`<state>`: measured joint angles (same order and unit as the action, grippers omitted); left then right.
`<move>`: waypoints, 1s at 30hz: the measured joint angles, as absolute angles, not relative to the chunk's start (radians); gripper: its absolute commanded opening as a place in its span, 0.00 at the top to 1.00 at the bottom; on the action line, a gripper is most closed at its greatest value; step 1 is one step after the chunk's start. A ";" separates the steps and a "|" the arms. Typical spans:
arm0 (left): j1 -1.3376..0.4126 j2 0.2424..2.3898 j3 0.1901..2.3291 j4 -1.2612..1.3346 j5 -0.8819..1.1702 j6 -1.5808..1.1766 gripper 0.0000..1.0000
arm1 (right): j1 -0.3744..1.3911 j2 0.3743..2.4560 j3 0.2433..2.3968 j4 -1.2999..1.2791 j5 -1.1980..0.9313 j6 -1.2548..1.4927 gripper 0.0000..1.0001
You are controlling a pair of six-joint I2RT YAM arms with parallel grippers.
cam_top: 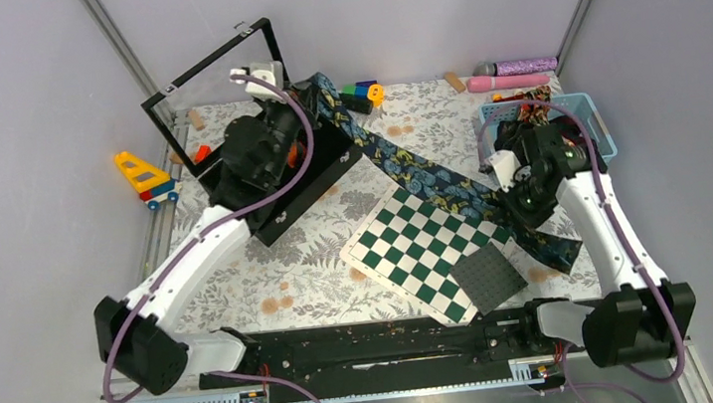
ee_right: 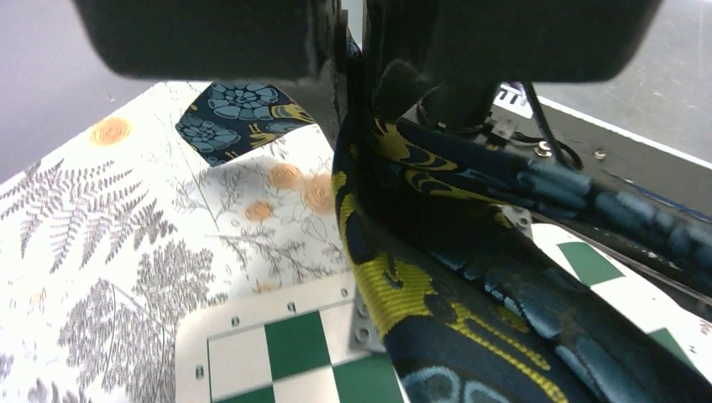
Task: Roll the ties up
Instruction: Place the tie at the center of the board.
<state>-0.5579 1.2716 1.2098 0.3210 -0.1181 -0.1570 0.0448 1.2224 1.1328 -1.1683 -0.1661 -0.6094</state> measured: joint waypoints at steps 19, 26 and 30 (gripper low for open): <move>-0.679 1.657 0.960 0.736 -0.329 -0.299 1.00 | 0.019 0.879 0.768 -1.086 0.049 -0.676 1.00; -0.678 1.716 0.907 0.758 -0.474 -0.327 0.98 | 0.017 0.892 0.755 -1.083 0.064 -0.677 1.00; -0.668 1.720 0.888 0.757 -0.533 -0.351 0.97 | 0.017 0.915 0.754 -1.076 0.063 -0.677 1.00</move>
